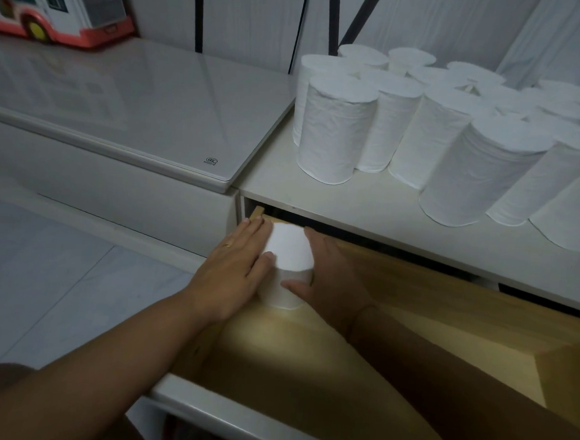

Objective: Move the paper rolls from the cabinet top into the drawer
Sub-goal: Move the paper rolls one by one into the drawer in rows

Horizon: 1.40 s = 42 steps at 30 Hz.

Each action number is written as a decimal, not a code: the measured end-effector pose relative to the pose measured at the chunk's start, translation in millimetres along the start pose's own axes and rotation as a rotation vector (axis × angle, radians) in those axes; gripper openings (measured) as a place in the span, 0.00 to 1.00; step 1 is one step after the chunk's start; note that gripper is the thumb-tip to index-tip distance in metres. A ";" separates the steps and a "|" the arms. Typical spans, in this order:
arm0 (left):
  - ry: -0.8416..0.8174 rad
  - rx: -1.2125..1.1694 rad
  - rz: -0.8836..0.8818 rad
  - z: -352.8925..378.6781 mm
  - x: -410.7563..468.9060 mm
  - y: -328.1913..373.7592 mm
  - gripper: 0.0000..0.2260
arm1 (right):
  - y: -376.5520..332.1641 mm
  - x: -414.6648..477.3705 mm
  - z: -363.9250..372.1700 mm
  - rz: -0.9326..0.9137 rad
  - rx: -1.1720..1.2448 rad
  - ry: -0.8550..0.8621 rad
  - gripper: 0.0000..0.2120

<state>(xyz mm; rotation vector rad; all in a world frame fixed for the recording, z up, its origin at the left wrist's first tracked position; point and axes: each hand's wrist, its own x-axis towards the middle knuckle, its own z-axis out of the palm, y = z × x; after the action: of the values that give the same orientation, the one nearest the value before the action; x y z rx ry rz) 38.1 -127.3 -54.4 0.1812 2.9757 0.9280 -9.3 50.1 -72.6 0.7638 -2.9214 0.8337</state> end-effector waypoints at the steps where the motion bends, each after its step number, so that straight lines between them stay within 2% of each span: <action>1: 0.000 -0.001 0.002 0.1 -0.2 -0.1 0.24 | -1.8 0.5 2.8 0.006 0.014 0.013 0.42; 7: -0.008 -0.008 0.001 -1.0 -0.1 1.2 0.24 | -11.0 4.2 17.9 0.041 0.076 0.107 0.38; 12: -0.014 0.000 -0.011 -1.8 -0.5 3.5 0.23 | -8.4 6.5 12.2 0.052 0.167 -0.004 0.39; 15: -0.020 -0.008 -0.012 -2.2 -0.6 4.3 0.23 | -8.8 2.7 -0.2 -0.004 0.060 -0.028 0.38; 18: -0.014 0.000 -0.005 -2.2 0.3 4.2 0.24 | -10.8 3.4 -27.5 -0.094 -0.071 0.117 0.34; 22: -0.006 0.031 0.001 -0.9 3.4 4.4 0.24 | -9.3 29.8 -73.6 -0.111 0.022 0.427 0.28; 25: -0.009 0.042 0.003 -0.2 4.0 4.7 0.24 | -1.5 64.8 -99.1 -0.026 0.033 0.552 0.34; 29: -0.004 0.041 0.006 -0.3 4.1 5.2 0.24 | 1.2 99.9 -107.5 0.145 0.242 0.540 0.42; 37: -0.012 0.024 0.005 -2.2 3.6 6.2 0.24 | -12.2 114.2 -80.7 0.210 0.380 0.559 0.43; 42: -0.010 0.030 0.009 -2.4 3.3 4.3 0.25 | -18.4 104.0 -71.5 0.153 0.389 0.523 0.46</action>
<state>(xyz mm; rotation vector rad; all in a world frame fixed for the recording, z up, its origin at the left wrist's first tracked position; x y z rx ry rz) 35.2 -124.8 -49.9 0.1992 2.9830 0.8813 -101.1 25.1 12.3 0.2630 -2.3981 1.3934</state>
